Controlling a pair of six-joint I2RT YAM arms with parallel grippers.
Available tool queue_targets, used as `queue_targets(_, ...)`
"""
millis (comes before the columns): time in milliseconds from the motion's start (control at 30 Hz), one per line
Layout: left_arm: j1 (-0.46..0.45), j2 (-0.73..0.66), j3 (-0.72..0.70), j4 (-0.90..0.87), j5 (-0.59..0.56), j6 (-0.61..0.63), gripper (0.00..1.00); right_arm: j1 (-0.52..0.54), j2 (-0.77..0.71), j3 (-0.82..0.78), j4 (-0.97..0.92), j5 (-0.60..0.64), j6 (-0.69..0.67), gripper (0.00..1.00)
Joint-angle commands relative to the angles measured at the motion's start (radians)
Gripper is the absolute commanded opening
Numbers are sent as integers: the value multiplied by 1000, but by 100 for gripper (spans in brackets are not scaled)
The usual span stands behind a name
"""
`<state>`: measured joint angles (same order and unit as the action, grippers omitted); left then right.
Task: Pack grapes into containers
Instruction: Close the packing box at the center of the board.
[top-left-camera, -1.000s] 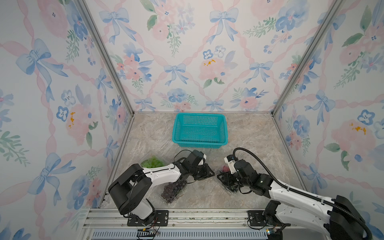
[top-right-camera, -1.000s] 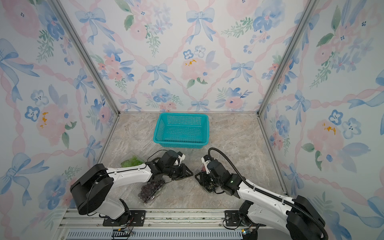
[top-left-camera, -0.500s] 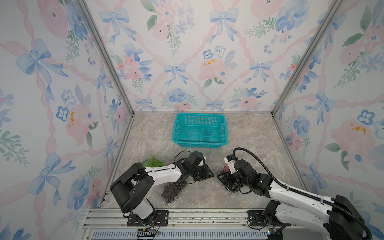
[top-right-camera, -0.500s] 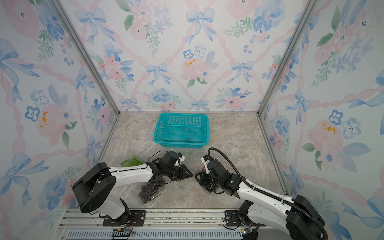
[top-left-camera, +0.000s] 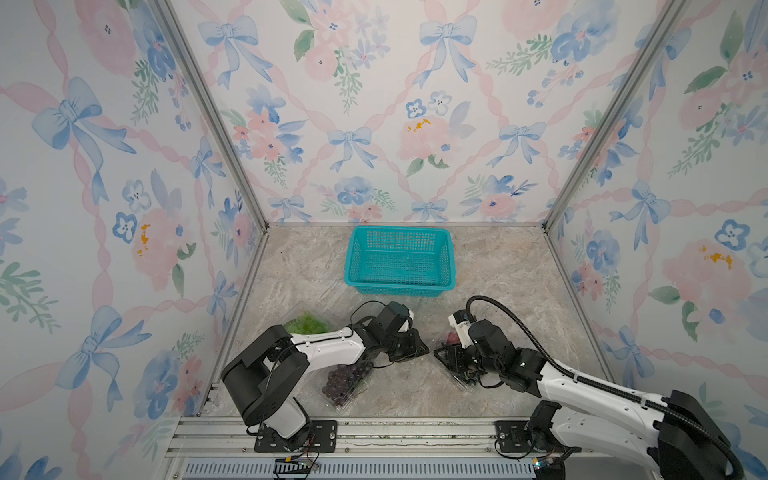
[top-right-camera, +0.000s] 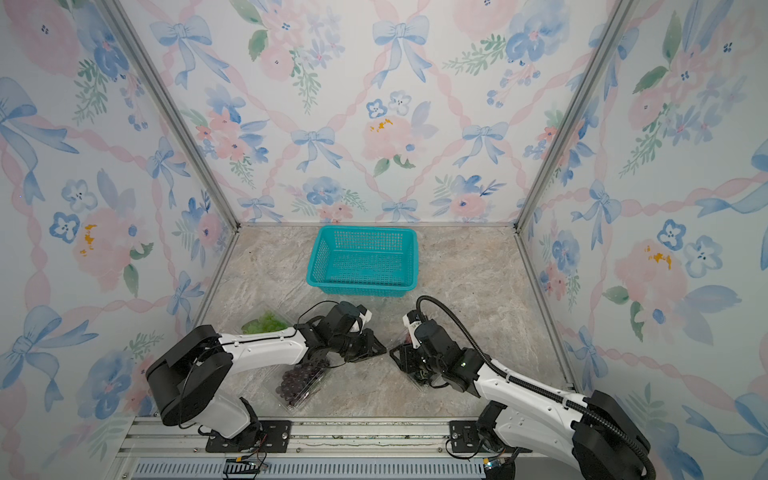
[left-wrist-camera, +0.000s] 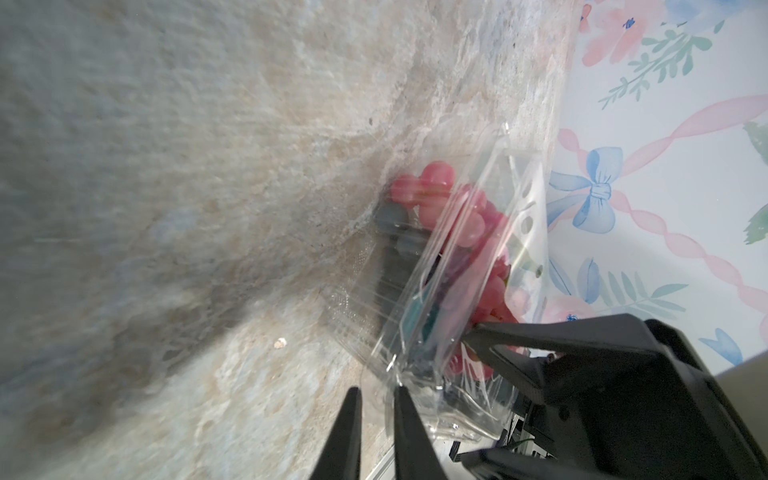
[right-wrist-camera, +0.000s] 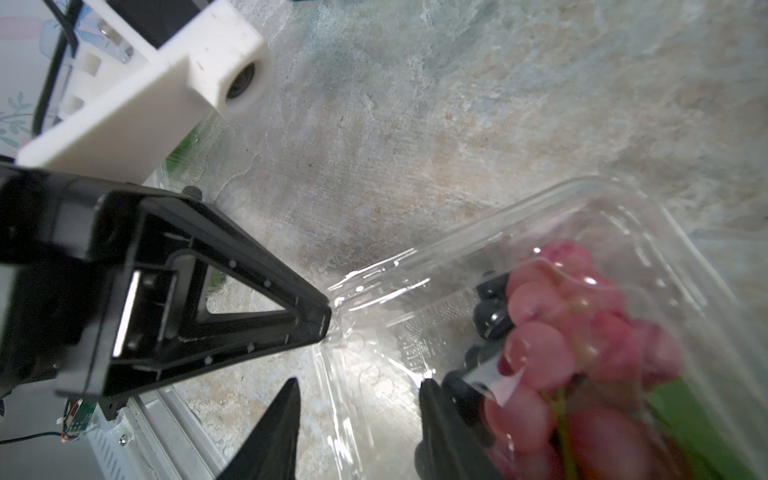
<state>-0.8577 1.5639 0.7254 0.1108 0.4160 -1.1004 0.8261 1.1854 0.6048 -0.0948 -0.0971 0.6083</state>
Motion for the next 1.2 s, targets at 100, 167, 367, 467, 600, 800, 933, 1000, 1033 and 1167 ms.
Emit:
queue_targets(100,-20,27,9,-7,-25,3,11,-3,15,-64,-114,-7,44,46)
queue_targets(167,-21,25,5,-8,-29,2,9,-4,9,-71,-113,-7,45,46)
queue_targets(367,-23,37,-1,-8,-29,5,3,-8,13,-83,-97,-12,51,46)
queue_targets(467,-23,29,-4,-7,-37,7,0,-8,10,-81,-98,-14,50,46)
queue_targets(600,-19,7,-3,-10,-44,5,0,-9,-7,-60,-128,-10,39,47)
queue_targets(800,-6,-72,8,-9,-63,1,4,-19,-89,-21,-235,25,25,47)
queue_targets(933,-10,-81,41,-10,-53,-1,6,-26,-142,-27,-284,39,26,47)
queue_targets(1000,-17,-75,60,-8,-53,2,6,-26,-173,-37,-298,41,40,47)
queue_targets(1033,-20,-70,66,-10,-50,3,6,-27,-185,-40,-306,40,45,47)
queue_targets(1167,-31,-50,82,-13,-33,13,7,-25,-227,-51,-355,51,56,48)
